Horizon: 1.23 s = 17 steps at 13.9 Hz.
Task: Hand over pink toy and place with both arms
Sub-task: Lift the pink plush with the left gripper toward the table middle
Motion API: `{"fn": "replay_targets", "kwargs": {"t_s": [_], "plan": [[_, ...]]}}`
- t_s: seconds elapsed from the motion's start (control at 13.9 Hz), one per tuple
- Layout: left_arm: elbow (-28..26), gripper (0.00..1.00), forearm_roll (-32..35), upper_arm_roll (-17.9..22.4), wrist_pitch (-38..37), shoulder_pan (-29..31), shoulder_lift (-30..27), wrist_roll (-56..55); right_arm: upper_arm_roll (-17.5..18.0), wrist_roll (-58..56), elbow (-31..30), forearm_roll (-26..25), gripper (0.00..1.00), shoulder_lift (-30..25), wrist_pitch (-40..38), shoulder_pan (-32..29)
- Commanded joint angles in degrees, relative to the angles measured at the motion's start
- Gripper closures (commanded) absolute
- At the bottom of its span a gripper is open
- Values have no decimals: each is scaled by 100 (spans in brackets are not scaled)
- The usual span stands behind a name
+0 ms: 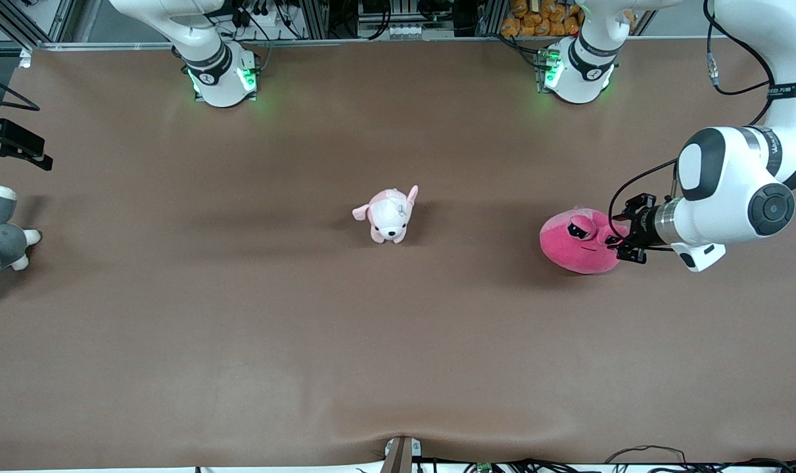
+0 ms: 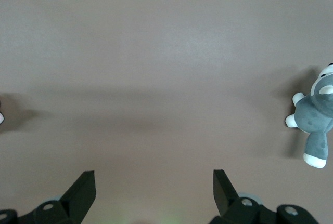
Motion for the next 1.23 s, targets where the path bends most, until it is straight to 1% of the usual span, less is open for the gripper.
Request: {"fn": "replay_targets", "kwargs": {"t_s": [0.0,0.29,0.36,0.43,0.58,0.65,0.79,0.94,1.01,1.15], "plan": [[-95,100,-166,-22,128,1,-22,-55,30,24,41,-33,0,-15,13,-27],[-7,100,-281,-30,58,-52,-127,-116,30,33,68,-33,0,11,13,-27],[54,100,-307,-100,31,-52,-206,-256,30,33,59,-16,0,11,4,-44],[229,100,-316,-205,-73,-43,-242,-466,30,24,59,-25,0,11,4,-35],[668,100,-333,-364,-591,-52,-233,-661,30,24,59,-25,0,11,13,-35],[853,100,-377,-460,-732,-43,-242,-827,30,6,59,-25,0,20,13,-44],[1169,100,-675,-627,-934,-52,-242,-1196,30,15,68,-77,0,20,13,0],[1442,100,-939,-960,-1085,-52,-242,-1635,30,-2,41,-69,0,37,13,-26],[1661,100,-1079,-1162,-1094,-61,-225,-2029,30,6,41,-95,0,150,22,-44],[2135,100,-1457,-1523,-1085,-96,-146,-2933,30,-11,59,-113,0,187,74,-44]]}}
